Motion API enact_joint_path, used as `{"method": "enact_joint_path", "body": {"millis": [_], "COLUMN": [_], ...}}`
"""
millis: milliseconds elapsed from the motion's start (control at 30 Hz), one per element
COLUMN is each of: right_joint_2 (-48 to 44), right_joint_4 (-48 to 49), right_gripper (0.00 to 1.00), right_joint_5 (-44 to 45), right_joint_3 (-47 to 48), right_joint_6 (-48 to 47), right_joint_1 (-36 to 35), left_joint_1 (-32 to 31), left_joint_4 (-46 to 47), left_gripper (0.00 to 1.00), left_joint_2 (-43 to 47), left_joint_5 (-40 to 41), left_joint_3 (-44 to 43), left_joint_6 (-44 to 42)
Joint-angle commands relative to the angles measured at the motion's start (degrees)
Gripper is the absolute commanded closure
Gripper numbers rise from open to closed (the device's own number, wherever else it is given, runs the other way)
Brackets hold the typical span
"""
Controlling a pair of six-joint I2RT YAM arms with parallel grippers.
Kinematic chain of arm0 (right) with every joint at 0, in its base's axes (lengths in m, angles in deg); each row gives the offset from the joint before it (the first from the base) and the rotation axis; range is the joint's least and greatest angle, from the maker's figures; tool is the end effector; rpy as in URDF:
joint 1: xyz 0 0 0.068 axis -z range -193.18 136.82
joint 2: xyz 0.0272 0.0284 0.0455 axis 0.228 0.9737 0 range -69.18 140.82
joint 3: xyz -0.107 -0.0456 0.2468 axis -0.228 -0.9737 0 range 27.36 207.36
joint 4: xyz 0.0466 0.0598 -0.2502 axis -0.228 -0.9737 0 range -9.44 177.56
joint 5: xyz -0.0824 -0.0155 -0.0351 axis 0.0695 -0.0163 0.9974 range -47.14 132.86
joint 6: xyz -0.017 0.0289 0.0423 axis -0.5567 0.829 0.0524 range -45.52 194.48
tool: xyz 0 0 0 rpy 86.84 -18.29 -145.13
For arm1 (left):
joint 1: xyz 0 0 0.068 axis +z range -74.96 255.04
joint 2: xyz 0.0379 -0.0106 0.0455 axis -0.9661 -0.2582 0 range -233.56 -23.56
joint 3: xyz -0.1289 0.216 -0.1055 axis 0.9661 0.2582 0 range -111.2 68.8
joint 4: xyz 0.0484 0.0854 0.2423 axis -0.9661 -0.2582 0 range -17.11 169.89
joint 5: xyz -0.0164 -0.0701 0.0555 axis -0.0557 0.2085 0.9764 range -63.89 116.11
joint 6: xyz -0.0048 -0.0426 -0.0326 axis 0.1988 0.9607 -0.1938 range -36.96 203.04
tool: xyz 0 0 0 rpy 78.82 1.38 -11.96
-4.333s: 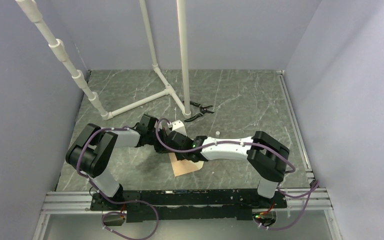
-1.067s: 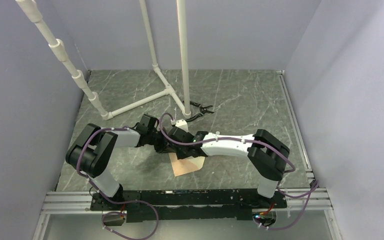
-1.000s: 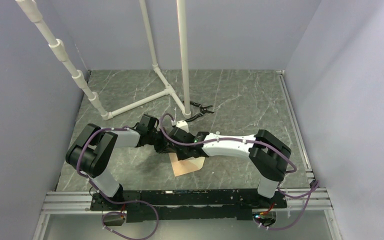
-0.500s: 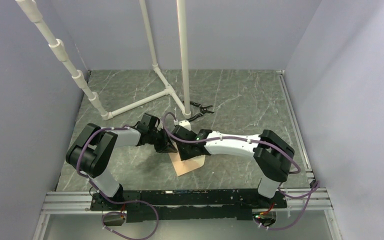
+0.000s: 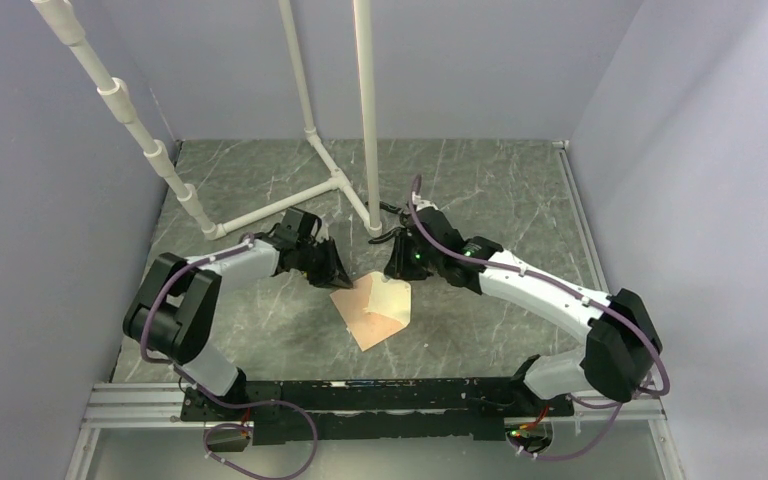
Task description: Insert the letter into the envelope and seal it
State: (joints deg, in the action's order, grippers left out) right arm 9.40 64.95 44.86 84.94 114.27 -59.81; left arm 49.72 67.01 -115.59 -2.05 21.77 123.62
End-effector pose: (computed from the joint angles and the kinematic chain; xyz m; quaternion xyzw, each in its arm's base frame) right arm 0.2050 0.2153 0.2649 -0.0479 0.9178 0.2580 0.2980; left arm 0.2650 -0.1439 0.1573 -0.0571 0.9328 -0.3421 0.0979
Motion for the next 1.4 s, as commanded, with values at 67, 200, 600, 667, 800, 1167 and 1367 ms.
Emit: {"method": "enact_joint_path", "body": {"millis": [67,200,600,667,800,1167,1367], "right_joint_2": [-3.1,-1.8,11.9,13.5,18.0,30.9,35.5], "right_joint_4": [6.3,12.9,28.1,27.7,29.1,29.5,29.9], "right_gripper": [1.00,1.00,1.00,1.00,0.98,0.92,0.82], "right_joint_5": [-10.5,-17.7,-36.1,-37.0,-40.0,-43.6,-44.7], "right_joint_3": [-4.7,-7.5,-5.1,-4.5,-3.8,3.3,4.8], "right_joint_6": [2.5,6.7,15.8,16.0,19.6,24.2,25.8], "right_joint_1": [6.2,11.4,21.6,22.5,24.6,27.8,29.4], "left_joint_1": [0.0,0.1,0.1,0.1,0.1,0.3,0.5], "left_joint_4": [-4.6,-7.8,-9.0,-8.6,-8.1,-8.0,-6.7], "left_gripper": [0.67,0.52,0.23,0.18,0.10,0.13,0.14], "left_joint_2": [7.1,12.0,22.7,23.5,23.9,19.0,17.5], "left_joint_5": [3.0,12.9,26.2,27.4,28.0,27.6,25.9], "left_joint_3": [-5.3,-5.8,-3.5,-3.3,-3.3,-5.8,-6.0], "left_joint_6": [-4.0,-2.7,-2.4,-2.3,-2.4,-3.5,-3.4]}}
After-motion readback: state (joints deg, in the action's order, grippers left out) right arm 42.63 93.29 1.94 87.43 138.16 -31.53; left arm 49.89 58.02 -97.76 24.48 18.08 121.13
